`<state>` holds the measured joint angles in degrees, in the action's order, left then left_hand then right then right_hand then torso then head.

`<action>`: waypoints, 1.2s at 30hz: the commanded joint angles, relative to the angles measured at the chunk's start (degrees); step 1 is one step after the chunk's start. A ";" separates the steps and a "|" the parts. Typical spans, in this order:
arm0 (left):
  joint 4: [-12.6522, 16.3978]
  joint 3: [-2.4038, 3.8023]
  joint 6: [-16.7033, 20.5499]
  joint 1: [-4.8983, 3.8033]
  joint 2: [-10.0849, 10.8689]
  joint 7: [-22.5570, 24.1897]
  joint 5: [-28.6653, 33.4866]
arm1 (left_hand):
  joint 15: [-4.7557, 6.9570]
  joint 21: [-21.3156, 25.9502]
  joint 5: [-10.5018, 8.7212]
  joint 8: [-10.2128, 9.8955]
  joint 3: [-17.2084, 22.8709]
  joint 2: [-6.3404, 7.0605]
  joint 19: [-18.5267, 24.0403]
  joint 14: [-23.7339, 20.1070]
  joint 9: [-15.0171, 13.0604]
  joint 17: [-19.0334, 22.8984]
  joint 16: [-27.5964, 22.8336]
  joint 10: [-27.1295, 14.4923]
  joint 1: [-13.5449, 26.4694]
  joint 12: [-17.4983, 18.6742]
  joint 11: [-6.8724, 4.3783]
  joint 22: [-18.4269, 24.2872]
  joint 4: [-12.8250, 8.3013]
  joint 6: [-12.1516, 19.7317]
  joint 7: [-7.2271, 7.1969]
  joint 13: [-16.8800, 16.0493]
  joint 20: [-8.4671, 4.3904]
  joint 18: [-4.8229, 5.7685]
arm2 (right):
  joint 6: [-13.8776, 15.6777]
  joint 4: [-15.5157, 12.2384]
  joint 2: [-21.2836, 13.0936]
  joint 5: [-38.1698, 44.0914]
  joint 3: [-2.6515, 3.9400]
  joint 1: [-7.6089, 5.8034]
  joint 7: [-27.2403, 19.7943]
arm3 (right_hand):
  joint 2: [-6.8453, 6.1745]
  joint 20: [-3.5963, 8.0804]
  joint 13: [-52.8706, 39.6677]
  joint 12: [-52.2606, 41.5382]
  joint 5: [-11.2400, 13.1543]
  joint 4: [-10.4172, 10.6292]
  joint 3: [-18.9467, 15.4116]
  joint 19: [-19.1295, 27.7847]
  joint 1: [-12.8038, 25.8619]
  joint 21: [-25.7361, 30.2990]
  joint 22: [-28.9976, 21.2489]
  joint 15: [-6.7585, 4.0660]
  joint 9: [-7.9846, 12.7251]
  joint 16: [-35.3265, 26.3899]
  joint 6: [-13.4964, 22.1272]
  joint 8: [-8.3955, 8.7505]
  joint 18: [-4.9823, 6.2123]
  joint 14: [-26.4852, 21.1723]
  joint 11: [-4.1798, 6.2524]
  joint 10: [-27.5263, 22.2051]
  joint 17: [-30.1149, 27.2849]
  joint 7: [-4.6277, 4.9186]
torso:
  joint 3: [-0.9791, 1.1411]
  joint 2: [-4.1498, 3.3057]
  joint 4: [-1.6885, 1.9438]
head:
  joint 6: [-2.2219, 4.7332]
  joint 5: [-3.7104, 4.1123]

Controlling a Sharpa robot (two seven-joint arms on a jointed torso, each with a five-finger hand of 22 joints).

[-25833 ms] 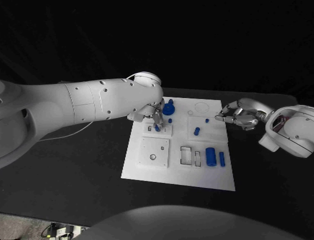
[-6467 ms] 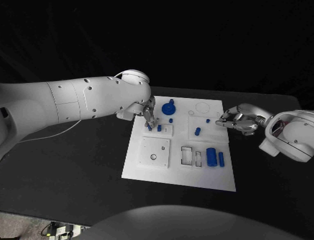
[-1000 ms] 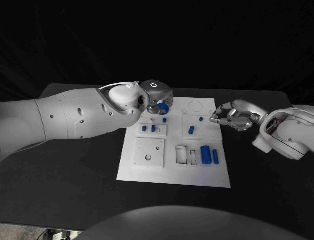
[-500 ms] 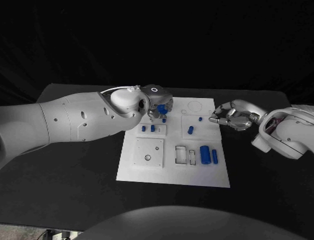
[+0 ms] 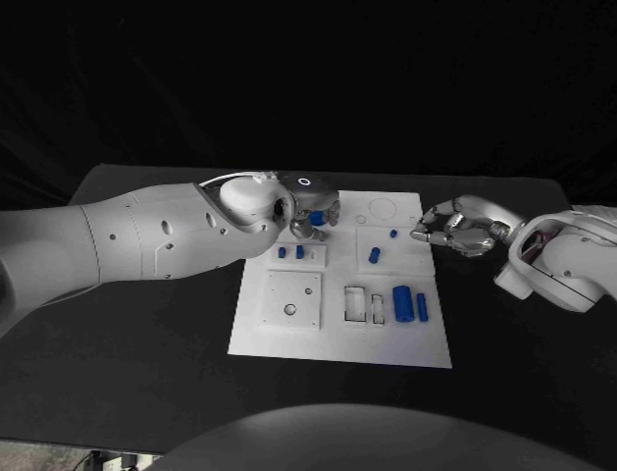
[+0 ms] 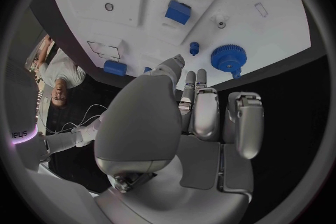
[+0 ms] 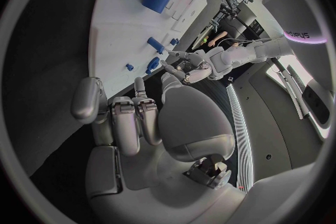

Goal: Assemble the parts on the task board

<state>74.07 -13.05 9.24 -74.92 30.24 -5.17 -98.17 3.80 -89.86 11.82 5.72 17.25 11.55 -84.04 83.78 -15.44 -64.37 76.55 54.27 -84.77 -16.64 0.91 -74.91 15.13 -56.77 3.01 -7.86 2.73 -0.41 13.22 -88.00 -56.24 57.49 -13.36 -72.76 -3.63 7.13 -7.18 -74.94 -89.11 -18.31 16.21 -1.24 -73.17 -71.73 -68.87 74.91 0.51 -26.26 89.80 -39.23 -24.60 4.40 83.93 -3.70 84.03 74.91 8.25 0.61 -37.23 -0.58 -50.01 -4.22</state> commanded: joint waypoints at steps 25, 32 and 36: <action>-3.09 0.02 -3.68 0.80 -1.53 1.41 -0.34 | 0.52 0.32 3.22 -0.63 2.22 -0.82 -5.75 -0.39 0.89 1.87 -0.88 1.19 -1.68 0.96 -0.49 -14.94 -2.00 -0.42 -1.13 0.24 -0.59 0.30 | -1.42 0.12 0.03 -0.03 0.00 0.07 0.64 | 0.19 0.11 -13.78 0.46 -0.24 0.29 0.03 -0.24 -0.24 0.18 7.94 0.08 0.05 0.12 -0.02 0.06 0.92 5.99 0.24 3.86 15.03 -0.29 | 0.02 0.00 -0.03 | 0.01 -0.24; -3.80 0.02 -4.40 1.30 -1.98 1.51 -0.45 | 0.53 0.59 4.32 -0.43 3.14 -1.09 -5.62 -0.74 0.96 2.83 -1.36 1.49 -2.05 1.24 -0.59 -14.85 -2.54 -1.06 -1.01 0.36 -0.61 0.23 | -1.51 0.10 0.04 -0.09 0.00 0.07 0.75 | 0.19 0.11 -13.76 0.49 -0.23 0.30 0.02 -0.16 -0.22 0.30 7.91 0.09 0.05 0.08 -0.04 0.05 0.94 5.95 0.23 3.81 15.00 -0.29 | 0.00 0.00 -0.02 | 0.01 0.00; -4.14 0.02 -4.55 1.55 -2.18 1.62 -0.62 | 0.53 0.77 4.32 -0.37 3.30 -1.13 -5.53 -0.90 0.96 3.37 -1.65 1.57 -2.09 1.31 -0.65 -14.79 -2.64 -1.25 -1.01 0.40 -0.62 0.18 | -1.62 0.07 -0.03 -0.10 0.00 0.08 0.82 | 0.18 0.11 -13.73 0.52 -0.22 0.31 0.00 -0.11 -0.19 0.38 7.89 0.09 0.05 0.04 -0.07 0.03 0.96 5.91 0.22 3.77 14.98 -0.29 | 0.01 -0.02 -0.03 | 0.01 -0.05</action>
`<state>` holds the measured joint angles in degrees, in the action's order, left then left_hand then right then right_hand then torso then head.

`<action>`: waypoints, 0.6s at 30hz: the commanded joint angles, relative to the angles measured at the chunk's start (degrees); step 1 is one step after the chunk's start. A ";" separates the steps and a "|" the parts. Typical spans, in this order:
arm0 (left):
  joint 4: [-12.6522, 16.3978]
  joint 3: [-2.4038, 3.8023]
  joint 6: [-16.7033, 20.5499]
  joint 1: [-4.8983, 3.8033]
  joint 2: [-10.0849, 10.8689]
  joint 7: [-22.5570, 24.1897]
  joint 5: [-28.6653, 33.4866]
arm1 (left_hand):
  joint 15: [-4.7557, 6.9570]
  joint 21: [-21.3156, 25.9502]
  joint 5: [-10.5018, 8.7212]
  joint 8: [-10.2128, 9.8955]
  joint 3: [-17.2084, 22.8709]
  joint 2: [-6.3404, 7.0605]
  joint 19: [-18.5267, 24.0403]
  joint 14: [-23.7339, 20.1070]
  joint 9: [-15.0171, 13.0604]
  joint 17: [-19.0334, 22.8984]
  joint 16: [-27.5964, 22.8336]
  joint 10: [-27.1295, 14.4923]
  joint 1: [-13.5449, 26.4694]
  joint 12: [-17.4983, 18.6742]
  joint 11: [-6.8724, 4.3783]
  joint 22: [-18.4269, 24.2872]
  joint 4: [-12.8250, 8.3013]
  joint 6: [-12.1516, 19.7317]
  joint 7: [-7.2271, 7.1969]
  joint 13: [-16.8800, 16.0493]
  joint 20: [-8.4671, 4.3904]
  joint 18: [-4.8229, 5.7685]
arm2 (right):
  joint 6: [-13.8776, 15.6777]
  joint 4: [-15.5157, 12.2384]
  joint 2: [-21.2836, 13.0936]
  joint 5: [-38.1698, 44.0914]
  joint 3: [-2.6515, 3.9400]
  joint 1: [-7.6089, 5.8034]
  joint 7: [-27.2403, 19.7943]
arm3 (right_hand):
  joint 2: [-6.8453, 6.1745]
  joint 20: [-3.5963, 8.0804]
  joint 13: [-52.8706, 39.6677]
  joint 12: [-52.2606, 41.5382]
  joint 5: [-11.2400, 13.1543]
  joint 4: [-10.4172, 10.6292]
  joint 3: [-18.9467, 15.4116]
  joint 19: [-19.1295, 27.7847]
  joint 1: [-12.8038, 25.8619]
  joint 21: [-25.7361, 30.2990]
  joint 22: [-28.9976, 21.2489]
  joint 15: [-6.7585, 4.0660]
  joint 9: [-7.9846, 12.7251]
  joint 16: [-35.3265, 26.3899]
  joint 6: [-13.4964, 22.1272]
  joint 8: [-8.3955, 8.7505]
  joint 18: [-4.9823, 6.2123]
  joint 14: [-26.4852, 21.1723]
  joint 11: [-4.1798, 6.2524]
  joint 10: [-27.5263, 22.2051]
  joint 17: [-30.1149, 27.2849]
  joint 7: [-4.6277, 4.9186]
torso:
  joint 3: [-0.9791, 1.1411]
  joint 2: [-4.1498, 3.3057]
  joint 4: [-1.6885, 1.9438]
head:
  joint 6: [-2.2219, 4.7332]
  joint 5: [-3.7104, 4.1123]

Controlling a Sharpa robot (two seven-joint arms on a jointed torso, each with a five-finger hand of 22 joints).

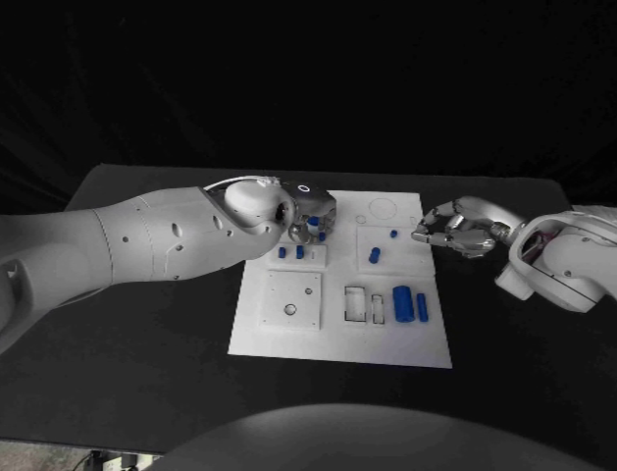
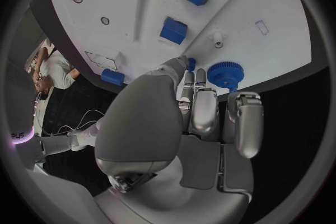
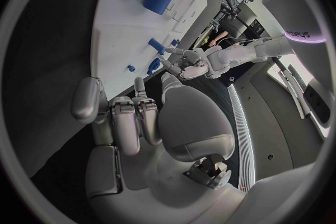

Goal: Assemble the parts on the task board

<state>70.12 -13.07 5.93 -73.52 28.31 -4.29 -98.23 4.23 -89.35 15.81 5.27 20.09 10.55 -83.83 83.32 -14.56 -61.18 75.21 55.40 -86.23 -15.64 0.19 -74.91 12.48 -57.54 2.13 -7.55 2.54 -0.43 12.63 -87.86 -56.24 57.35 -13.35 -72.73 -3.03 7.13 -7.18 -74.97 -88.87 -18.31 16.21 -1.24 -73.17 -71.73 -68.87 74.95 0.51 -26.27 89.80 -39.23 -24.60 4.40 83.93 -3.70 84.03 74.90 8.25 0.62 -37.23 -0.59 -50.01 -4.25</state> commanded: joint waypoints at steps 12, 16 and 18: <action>-1.15 0.04 -0.82 0.34 -0.86 1.16 -0.65 | 0.08 1.15 -0.55 0.31 1.07 -0.32 -5.29 -1.47 0.15 3.05 -1.99 1.69 -0.44 0.36 0.04 -14.49 -0.46 -1.07 -0.37 0.17 -0.41 -0.03 | -1.24 -0.06 -0.03 0.04 0.00 0.05 0.43 | 0.18 0.11 -13.70 0.28 -0.22 0.30 0.00 -0.11 -0.19 0.37 7.85 0.09 0.06 0.05 -0.07 0.03 0.96 5.91 0.22 3.77 14.98 -0.29 | 0.00 0.01 0.01 | 0.01 -0.16; -1.41 0.04 -0.50 0.37 -1.06 1.26 -0.65 | 0.10 1.22 -0.57 0.59 1.34 -0.63 -5.24 -1.60 0.08 3.41 -2.22 2.05 -0.47 0.40 -0.01 -14.46 -0.70 -1.49 -0.35 0.20 -0.41 -0.05 | -1.31 -0.03 0.00 0.04 0.00 0.05 0.48 | 0.18 0.11 -13.70 0.28 -0.22 0.30 0.00 -0.11 -0.19 0.37 7.85 0.09 0.06 0.05 -0.07 0.03 0.96 5.91 0.22 3.77 14.98 -0.29 | 0.01 0.00 0.01 | 0.01 -0.20; -1.51 0.04 -0.25 0.39 -1.11 1.30 -0.65 | 0.11 1.25 -0.54 0.72 1.53 -0.90 -5.23 -1.68 0.05 3.73 -2.41 2.31 -0.54 0.40 0.00 -14.45 -0.87 -1.66 -0.28 0.20 -0.42 -0.05 | -1.36 -0.03 0.00 0.04 0.00 0.05 0.52 | 0.18 0.11 -13.70 0.28 -0.22 0.30 0.00 -0.11 -0.19 0.37 7.85 0.09 0.06 0.05 -0.07 0.03 0.96 5.91 0.22 3.77 14.98 -0.29 | 0.01 0.00 -0.01 | 0.01 -0.23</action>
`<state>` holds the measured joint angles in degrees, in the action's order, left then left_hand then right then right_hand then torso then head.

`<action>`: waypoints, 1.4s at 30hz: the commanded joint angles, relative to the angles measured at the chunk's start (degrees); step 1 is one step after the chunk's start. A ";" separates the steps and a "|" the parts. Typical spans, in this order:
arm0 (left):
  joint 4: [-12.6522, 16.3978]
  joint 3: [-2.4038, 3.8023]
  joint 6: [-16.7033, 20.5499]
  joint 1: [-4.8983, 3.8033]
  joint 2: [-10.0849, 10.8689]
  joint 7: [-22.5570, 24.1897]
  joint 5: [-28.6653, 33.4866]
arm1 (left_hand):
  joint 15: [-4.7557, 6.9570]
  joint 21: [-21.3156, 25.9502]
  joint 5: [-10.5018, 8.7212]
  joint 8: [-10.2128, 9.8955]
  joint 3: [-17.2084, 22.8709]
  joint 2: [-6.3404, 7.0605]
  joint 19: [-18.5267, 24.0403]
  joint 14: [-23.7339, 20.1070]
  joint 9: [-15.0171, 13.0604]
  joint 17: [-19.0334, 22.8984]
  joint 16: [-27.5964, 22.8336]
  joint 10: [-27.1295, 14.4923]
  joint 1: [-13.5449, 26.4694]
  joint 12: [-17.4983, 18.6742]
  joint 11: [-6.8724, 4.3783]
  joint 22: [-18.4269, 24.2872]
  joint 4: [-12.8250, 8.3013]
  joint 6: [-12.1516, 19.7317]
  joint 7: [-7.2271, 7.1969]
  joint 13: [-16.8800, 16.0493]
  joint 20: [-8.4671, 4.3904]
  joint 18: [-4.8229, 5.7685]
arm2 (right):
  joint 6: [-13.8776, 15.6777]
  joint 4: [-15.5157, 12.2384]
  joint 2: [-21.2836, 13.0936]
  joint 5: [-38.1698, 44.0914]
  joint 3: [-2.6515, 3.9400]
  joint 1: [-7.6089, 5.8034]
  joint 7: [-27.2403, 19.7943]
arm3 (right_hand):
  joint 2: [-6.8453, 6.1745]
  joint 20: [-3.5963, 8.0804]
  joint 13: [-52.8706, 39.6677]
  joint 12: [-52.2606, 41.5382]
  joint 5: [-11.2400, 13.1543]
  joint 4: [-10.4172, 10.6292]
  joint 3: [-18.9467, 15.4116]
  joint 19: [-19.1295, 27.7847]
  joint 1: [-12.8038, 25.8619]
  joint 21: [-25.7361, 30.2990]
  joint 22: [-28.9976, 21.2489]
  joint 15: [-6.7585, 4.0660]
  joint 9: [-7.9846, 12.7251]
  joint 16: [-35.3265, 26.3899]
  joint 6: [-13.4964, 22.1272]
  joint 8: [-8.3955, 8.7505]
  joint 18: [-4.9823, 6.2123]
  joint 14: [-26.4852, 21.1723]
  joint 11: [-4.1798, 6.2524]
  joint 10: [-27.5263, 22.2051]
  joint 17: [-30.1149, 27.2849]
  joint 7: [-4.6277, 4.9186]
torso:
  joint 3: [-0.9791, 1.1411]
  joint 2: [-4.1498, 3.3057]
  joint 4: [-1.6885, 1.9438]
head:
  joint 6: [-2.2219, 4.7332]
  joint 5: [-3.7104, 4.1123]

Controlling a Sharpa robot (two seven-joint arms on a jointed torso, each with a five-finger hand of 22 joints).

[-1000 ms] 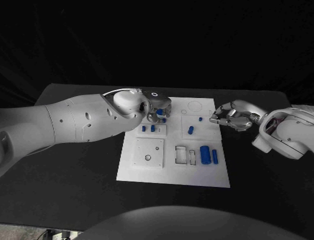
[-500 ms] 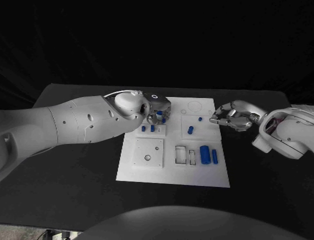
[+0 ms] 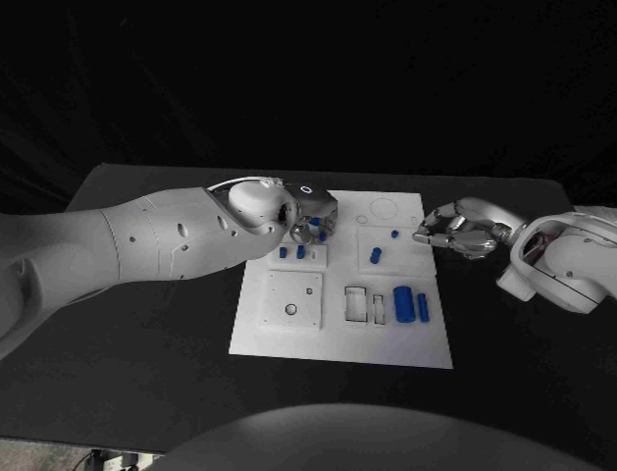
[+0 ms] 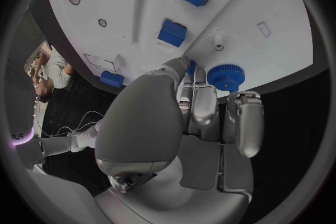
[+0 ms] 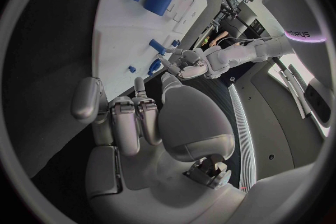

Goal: Assemble the parts on the task board

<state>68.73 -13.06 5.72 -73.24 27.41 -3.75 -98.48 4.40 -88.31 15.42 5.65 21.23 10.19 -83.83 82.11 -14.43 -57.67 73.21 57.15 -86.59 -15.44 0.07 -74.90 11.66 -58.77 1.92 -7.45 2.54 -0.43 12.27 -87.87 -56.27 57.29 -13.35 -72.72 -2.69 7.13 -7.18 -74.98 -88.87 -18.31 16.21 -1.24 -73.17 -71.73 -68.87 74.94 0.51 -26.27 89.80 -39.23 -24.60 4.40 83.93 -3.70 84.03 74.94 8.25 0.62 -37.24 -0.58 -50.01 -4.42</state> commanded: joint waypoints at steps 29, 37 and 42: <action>4.73 0.20 10.05 -0.33 4.92 4.09 -0.54 | 0.25 2.75 -0.94 3.88 0.62 -2.64 -4.05 0.49 -1.38 4.33 -3.29 8.64 -0.58 0.02 -0.04 -13.63 -3.51 -6.86 1.49 -0.15 -0.75 -0.66 | -1.47 -0.01 -0.27 0.09 0.00 0.04 0.64 | 0.27 0.10 -13.44 0.55 -0.08 0.33 -0.06 0.34 0.01 1.04 7.68 0.14 0.04 -0.29 -0.46 -0.12 1.08 5.57 0.17 3.39 14.69 -0.32 | 0.04 0.05 0.02 | 0.01 -0.05; 9.26 0.18 8.44 -1.84 10.25 5.23 -0.18 | 0.14 3.16 -2.06 3.65 0.87 -2.27 -3.87 0.38 -1.24 5.02 -3.89 9.14 -0.49 0.84 -0.06 -13.51 -3.43 -6.99 1.44 0.12 -0.63 -0.74 | -1.69 0.15 -0.26 0.09 0.00 0.05 0.74 | 0.28 0.09 -13.39 0.60 -0.06 0.31 -0.06 0.37 0.02 1.10 7.67 0.15 0.03 -0.34 -0.62 -0.19 1.09 5.51 0.17 3.32 14.65 -0.34 | 0.01 0.03 0.08 | 0.01 -0.11; 10.19 0.07 6.82 -2.01 11.65 5.06 -0.03 | 0.15 3.46 -3.61 2.92 1.23 -2.07 -3.73 0.17 -0.85 5.66 -4.41 8.91 -0.47 1.85 -0.17 -13.43 -3.20 -6.32 1.22 0.47 -0.61 -0.81 | -1.74 0.17 -0.26 0.09 0.00 0.07 0.74 | 0.28 0.09 -13.39 0.60 -0.06 0.31 -0.06 0.37 0.02 1.10 7.67 0.15 0.03 -0.34 -0.62 -0.19 1.09 5.51 0.17 3.32 14.65 -0.34 | -0.04 -0.01 0.09 | 0.01 -0.19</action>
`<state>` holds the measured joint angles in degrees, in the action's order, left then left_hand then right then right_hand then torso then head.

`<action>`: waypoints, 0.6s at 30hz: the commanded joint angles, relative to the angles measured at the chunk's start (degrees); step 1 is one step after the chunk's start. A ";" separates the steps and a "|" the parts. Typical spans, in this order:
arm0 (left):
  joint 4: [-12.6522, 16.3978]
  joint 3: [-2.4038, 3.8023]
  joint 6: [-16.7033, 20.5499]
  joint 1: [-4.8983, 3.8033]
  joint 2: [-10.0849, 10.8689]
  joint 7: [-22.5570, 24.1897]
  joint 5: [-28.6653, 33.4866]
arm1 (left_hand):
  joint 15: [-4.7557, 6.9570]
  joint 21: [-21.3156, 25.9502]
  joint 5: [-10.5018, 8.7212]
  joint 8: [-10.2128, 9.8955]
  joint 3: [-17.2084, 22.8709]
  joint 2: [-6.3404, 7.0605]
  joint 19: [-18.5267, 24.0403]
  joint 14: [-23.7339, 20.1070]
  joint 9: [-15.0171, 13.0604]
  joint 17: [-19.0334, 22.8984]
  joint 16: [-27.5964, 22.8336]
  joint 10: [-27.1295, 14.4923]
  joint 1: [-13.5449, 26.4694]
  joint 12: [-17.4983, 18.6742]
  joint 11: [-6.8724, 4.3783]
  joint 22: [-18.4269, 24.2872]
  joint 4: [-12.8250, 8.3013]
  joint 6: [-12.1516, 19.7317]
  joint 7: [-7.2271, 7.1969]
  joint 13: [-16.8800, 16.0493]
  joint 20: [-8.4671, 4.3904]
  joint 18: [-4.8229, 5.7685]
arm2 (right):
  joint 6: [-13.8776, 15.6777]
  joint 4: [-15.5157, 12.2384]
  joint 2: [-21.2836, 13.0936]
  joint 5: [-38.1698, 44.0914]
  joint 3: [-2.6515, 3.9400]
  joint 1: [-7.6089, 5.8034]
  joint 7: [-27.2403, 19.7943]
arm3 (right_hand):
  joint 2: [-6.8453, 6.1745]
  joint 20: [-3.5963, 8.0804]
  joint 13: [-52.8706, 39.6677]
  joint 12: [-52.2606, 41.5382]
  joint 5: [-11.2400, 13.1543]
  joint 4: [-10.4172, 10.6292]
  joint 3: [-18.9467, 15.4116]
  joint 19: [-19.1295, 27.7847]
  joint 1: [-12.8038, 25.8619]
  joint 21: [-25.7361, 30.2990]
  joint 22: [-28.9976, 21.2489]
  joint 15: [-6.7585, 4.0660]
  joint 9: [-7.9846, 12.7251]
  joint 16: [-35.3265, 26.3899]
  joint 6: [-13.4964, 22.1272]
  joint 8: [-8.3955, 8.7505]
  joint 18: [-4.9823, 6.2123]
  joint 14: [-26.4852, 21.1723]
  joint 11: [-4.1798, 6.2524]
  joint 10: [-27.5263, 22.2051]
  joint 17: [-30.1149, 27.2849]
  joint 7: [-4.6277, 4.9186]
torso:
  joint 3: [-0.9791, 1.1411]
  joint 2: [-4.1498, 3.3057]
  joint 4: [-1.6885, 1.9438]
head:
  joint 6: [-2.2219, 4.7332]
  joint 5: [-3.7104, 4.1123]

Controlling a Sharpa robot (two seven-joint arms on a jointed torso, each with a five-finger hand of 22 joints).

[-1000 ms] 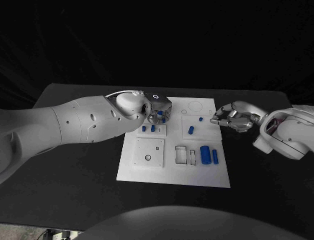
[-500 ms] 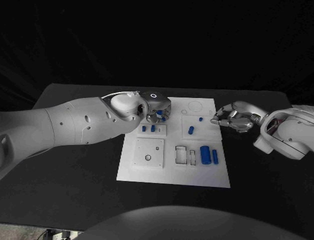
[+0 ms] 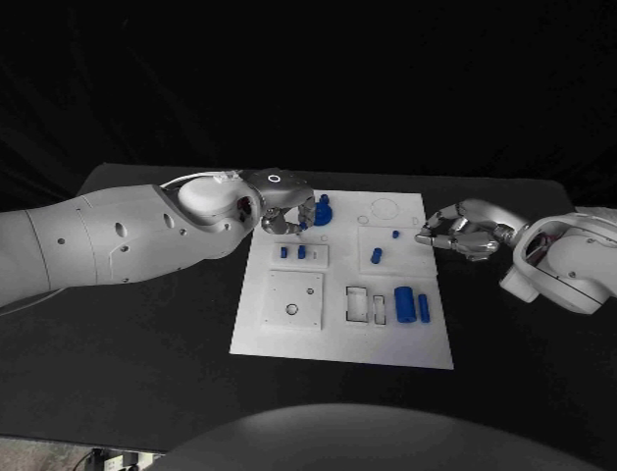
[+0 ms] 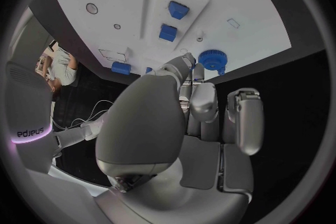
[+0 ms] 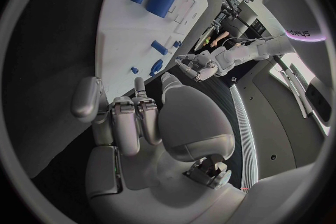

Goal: Assemble the parts on the task board

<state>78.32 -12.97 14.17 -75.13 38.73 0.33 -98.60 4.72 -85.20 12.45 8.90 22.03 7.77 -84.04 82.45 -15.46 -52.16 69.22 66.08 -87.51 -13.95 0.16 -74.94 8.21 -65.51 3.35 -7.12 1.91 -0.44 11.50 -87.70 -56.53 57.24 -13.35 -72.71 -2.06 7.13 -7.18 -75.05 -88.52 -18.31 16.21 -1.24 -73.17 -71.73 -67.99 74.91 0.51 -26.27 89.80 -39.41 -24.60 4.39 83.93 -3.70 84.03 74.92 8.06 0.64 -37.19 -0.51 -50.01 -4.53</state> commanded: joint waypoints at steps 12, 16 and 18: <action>0.17 -0.13 -2.19 0.05 1.54 -0.32 0.17 | -0.16 0.46 -1.46 -0.89 0.64 0.55 -3.49 -0.20 0.48 0.40 -0.61 0.20 0.46 0.88 -0.20 -13.37 0.44 0.95 -0.15 0.29 0.03 -0.82 | -1.02 0.01 0.15 0.15 -0.01 0.17 0.05 | 0.26 0.09 -13.27 0.30 -0.07 0.27 -0.06 0.47 0.00 0.38 7.65 0.15 0.04 -0.40 -0.49 -0.19 1.12 5.45 0.19 3.24 14.63 -0.17 | -0.04 -0.07 -0.12 | 0.01 -0.19; -0.72 -0.15 -2.14 0.43 1.15 -0.50 0.18 | -0.18 0.52 -1.53 -0.97 0.73 0.54 -3.46 -0.21 0.53 0.47 -0.65 0.28 0.38 0.94 -0.22 -13.36 0.44 1.00 -0.16 0.30 0.03 -0.83 | -0.95 0.02 0.17 0.14 -0.01 0.22 -0.02 | 0.25 0.09 -13.28 0.29 -0.08 0.26 -0.06 0.47 -0.01 0.39 7.65 0.15 0.05 -0.40 -0.46 -0.17 1.12 5.44 0.19 3.25 14.63 -0.17 | -0.04 -0.07 -0.12 | 0.01 -0.14; -1.11 -0.15 -2.00 0.59 0.99 -0.53 0.18 | -0.18 0.56 -1.58 -1.01 0.79 0.54 -3.44 -0.25 0.55 0.62 -0.74 0.34 0.31 0.96 -0.22 -13.34 0.42 1.02 -0.17 0.31 0.04 -0.84 | -0.88 0.01 0.15 0.14 -0.01 0.24 -0.06 | 0.20 0.09 -13.28 0.29 -0.10 0.23 -0.07 0.45 -0.04 0.39 7.66 0.15 0.09 -0.42 -0.35 -0.09 1.11 5.42 0.20 3.26 14.61 -0.15 | -0.04 -0.09 -0.12 | 0.01 -0.08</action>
<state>77.31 -13.15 12.87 -74.57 39.88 0.14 -98.53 4.72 -84.98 11.07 8.09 22.50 8.02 -84.04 82.45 -14.98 -51.60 68.59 66.15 -87.27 -13.28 0.10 -74.93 8.67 -64.86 3.15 -6.84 1.92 -0.44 11.32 -87.67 -56.41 57.22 -13.35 -72.53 -1.99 7.13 -7.18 -75.06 -88.52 -18.31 16.21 -1.24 -73.17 -71.73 -67.99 74.90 0.51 -26.26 89.58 -39.61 -24.60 4.39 83.93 -3.70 84.03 74.91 7.87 0.60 -37.25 -0.61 -50.01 -4.65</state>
